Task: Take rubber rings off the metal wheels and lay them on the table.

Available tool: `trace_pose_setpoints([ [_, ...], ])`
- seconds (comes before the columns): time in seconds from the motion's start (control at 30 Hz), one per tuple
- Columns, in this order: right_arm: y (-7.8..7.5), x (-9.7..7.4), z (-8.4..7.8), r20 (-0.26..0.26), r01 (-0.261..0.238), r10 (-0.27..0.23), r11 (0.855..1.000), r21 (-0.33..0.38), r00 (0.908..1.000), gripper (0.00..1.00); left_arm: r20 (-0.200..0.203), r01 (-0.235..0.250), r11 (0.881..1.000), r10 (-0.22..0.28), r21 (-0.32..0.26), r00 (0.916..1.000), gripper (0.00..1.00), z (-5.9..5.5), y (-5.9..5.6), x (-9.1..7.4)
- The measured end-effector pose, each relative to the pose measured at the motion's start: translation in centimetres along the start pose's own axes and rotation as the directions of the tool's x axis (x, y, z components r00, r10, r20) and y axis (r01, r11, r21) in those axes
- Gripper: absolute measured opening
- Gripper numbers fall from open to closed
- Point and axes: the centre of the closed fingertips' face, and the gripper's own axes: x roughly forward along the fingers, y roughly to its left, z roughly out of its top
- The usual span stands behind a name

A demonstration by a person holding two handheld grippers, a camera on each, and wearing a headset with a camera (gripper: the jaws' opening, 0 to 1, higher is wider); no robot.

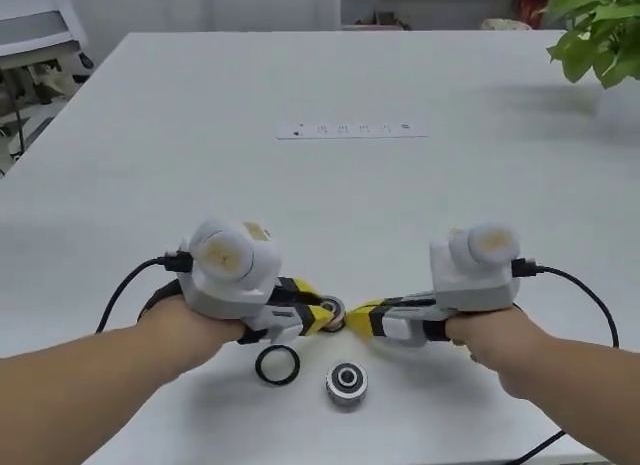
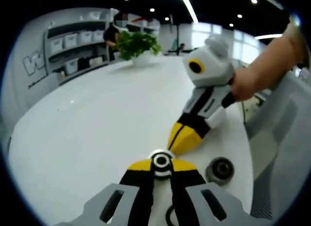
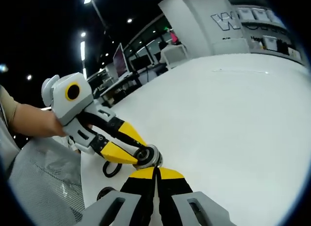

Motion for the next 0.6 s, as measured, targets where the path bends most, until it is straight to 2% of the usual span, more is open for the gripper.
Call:
trace_pose_setpoints([
  [0.2, 0.31, -0.06, 0.28, 0.011, 0.003, -0.003, 1.0, 0.012, 0.9999, 0.0, 0.001, -0.01, 1.0, 0.01, -0.007, 1.0, 0.12, 0.01, -0.07, 0.04],
  [0.3, 0.41, -0.17, 0.65, 0.036, -0.002, 0.0, 0.999, 0.042, 0.9994, 0.0, -0.004, -0.016, 1.0, 0.016, -0.004, 0.9999, 0.12, 0.01, -0.15, 0.02],
  [0.43, 0.58, -0.2, 0.67, 0.044, -0.006, 0.003, 0.998, 0.062, 0.999, 0.0, -0.006, -0.023, 1.0, 0.023, -0.002, 0.9997, 0.12, -0.01, -0.19, 0.01],
  [0.6, 0.9, -0.21, 0.79, 0.045, -0.007, 0.005, 0.999, 0.044, 0.999, 0.0, -0.012, -0.029, 1.0, 0.029, -0.004, 0.9995, 0.12, -0.02, -0.13, 0.02],
])
